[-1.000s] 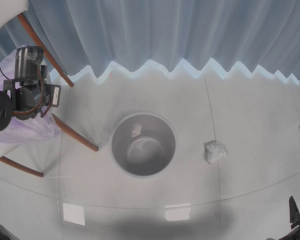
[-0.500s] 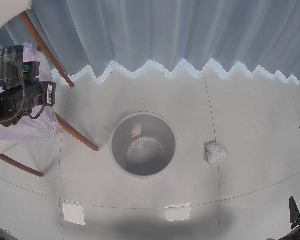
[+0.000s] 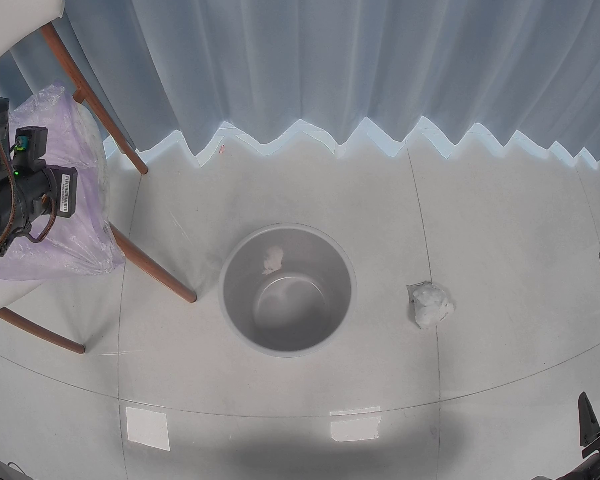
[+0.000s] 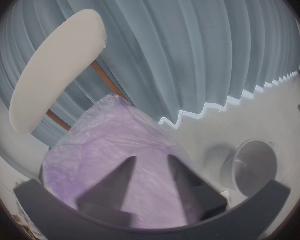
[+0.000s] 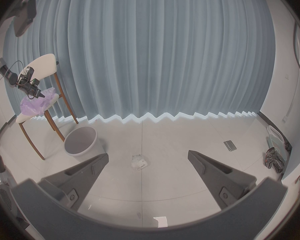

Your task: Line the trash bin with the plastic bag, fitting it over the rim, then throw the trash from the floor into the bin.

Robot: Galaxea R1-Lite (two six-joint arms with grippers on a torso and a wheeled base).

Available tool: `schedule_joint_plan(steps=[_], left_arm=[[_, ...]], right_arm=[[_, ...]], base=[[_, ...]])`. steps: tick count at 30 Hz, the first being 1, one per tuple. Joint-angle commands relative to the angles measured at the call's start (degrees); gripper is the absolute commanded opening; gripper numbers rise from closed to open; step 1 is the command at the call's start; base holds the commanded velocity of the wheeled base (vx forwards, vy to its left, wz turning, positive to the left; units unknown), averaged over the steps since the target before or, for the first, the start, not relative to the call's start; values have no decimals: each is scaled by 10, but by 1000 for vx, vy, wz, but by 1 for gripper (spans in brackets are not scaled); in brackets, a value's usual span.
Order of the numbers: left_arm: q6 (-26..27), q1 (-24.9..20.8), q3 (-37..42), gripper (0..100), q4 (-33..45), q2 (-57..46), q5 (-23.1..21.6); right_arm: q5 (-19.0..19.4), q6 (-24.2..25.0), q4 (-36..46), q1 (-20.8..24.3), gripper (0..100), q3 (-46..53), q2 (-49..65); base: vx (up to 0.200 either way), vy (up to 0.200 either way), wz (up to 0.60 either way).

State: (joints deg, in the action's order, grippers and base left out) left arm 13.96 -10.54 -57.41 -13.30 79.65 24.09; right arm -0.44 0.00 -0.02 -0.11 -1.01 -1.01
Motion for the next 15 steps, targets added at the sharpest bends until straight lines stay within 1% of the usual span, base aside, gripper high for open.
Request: schedule_joint_plan(steps=[1,4,5,6,10,12,15], left_arm=[[44,31,-15,100,-16,21,13],[73,37,-53,100,-52,67,46],[75,37,-56,100,-54,70,47],[88,40,-83,100,-74,103,54],[125,50,-117,100,-81,143,51],[123,50,-146,100,-81,170,48],[124,62,-185,100,-88,210,48]], right_arm=[[0,0,-1,0,100,10,10],[0,0,-1,0,100,10,9],[0,0,-1,0,100,10,9],[0,0,-1,0,100,10,9],[0,0,-1,0,100,10,9],[0,0,0,0,100,10,9],[0,0,0,0,100,10,10]], base=[[0,0,0],[0,0,0],[0,0,0],[0,0,0],[0,0,0],[0,0,0],[0,0,0]])
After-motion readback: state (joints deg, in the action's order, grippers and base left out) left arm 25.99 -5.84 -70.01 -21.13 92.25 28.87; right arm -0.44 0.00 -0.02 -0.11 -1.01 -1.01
